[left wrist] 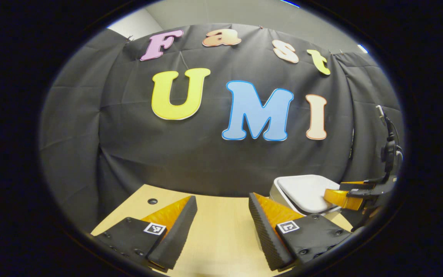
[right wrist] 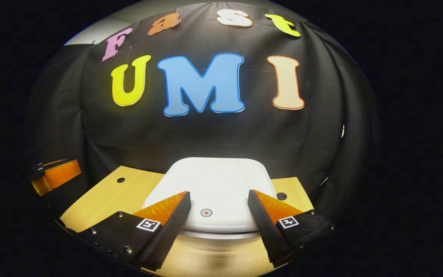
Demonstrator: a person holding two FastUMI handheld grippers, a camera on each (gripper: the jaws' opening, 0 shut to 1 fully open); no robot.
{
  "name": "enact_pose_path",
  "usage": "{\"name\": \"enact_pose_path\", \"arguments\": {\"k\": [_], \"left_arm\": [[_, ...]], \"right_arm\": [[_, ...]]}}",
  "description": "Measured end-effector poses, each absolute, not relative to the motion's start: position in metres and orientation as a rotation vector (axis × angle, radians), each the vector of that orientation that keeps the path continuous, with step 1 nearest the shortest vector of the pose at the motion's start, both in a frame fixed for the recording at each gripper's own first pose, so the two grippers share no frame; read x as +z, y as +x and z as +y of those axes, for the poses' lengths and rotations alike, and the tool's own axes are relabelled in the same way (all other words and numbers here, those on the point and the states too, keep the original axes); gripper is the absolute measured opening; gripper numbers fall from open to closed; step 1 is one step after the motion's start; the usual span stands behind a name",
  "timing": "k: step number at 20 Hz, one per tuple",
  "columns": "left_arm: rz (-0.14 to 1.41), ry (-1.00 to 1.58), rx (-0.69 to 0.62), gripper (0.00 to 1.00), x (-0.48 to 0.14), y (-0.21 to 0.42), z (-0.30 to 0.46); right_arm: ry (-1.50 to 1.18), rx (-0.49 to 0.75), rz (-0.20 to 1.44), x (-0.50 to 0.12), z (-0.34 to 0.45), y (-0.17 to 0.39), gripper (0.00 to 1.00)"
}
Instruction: Press the lid of the desktop garbage bin to open it, pick up the crumpled paper on the desktop and throw it into the bin, then pick up the pop can on the desktop and drop it into the bin, and finally close the garbage bin lid.
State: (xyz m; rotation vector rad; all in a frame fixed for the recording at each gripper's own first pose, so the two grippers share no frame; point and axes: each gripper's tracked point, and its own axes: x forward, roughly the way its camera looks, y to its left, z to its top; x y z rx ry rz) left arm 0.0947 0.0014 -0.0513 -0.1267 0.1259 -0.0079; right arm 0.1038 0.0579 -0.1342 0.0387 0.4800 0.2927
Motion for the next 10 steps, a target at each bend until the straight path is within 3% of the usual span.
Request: {"name": "enact_pose_path", "arguments": {"k": [10], "left_arm": [[0.134,-0.132,-0.016,0.89,-0.0548,0.0935,-0.0039]], "right_arm": [[0.039,0.290,0.456,-0.1391,0.0585,0.0991,0.96]]}}
